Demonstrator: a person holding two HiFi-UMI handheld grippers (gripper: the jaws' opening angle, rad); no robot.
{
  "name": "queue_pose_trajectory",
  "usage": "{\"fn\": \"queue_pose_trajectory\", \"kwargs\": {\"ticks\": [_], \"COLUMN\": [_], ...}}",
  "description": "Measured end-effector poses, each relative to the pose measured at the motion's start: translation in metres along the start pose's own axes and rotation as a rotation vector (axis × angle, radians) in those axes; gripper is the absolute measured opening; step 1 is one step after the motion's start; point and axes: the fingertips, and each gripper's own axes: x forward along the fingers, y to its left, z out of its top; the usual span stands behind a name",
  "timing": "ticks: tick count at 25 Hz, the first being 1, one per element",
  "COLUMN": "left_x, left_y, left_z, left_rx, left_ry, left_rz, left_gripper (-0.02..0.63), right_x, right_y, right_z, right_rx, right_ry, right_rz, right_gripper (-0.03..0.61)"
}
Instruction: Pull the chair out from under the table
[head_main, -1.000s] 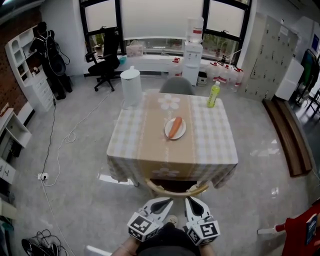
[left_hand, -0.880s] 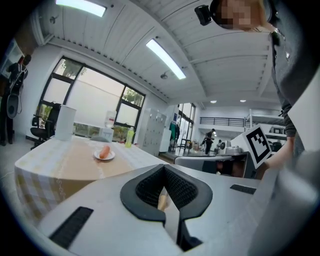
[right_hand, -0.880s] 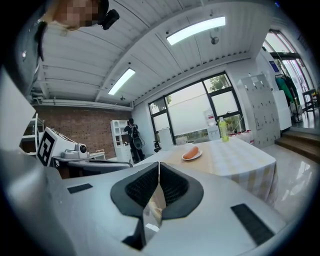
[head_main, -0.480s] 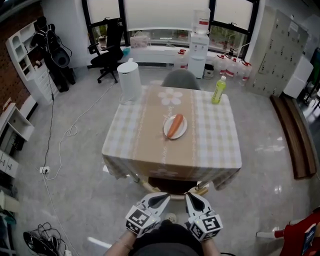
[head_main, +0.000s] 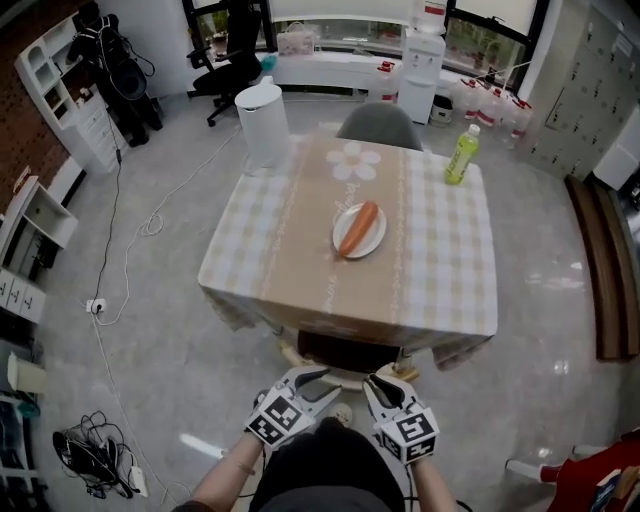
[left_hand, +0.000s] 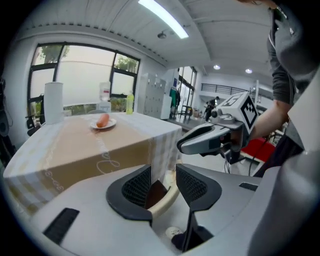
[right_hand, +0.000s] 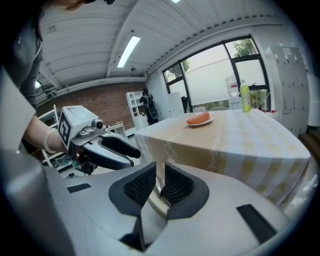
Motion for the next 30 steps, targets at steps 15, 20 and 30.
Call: {"fn": "queue_pose_trajectory", "kwargs": {"ticks": [15, 20, 30], "left_x": [0.051, 0.06, 0.077], "left_y": [0.003, 0.001, 0.007], "left_z": [-0.103, -0.126, -0.166], "left_rx": [0.547, 0.638, 0.751], "left_ry": [0.587, 0.669, 0.804], "left_rz": [-0.251, -0.321, -0.385], "left_gripper": [0.288, 0.294, 0.291], "right_x": [0.043, 0.049, 0.073], "right_y": [0.005, -0.001, -0.013], "right_z": [-0.113, -0.142, -0.174], "right_rx": [-0.619, -0.724, -0.821], "right_ry": [0.615, 0.737, 0.847], "right_rz": [0.311, 0.344, 0.332], "right_gripper": [0.207, 0.21, 0.21]}}
